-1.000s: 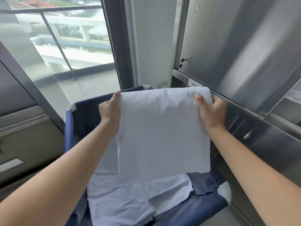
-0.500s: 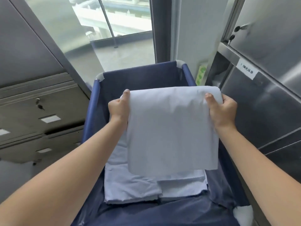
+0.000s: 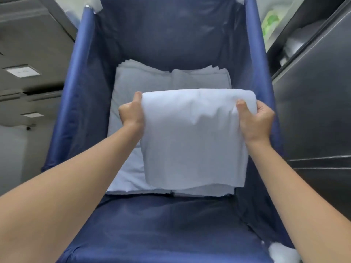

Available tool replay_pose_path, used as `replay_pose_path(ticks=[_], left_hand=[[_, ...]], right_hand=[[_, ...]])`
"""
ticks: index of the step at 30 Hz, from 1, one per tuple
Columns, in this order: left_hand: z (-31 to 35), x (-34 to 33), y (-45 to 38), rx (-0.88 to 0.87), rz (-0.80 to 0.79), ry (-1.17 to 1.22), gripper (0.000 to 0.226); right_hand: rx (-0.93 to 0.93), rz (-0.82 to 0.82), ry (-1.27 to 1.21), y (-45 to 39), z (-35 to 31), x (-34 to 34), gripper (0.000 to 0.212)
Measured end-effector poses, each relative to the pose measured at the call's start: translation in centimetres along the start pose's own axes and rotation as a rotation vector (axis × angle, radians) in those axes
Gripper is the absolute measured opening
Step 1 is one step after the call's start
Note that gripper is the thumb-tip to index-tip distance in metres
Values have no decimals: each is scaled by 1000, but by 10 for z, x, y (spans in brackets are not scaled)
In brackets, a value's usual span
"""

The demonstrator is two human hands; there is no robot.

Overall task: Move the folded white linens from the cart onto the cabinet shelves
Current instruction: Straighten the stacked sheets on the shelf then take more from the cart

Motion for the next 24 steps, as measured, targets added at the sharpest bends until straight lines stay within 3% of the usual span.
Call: replay_pose_path(ticks=[11, 21, 24], left_hand=[[-137, -19, -44, 156, 79, -22, 50], [-214, -32, -38, 183, -193, -208, 48], [-217, -27, -47, 152, -227, -221, 69]], right_hand=[[-117, -101, 177, 18, 127, -29, 37], [-496, -95, 180, 66, 210, -15, 47], [-515, -154, 253, 58, 211, -19, 47]])
Point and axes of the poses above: each hand's wrist, its own y-axis away from the middle knuckle, its own x-axis out of the back of the hand, z = x × y, the point moved 10 cm from there along -y, towards the middle knuckle, and after that the axes turned 4 degrees about -z, right-handed, at the moved point
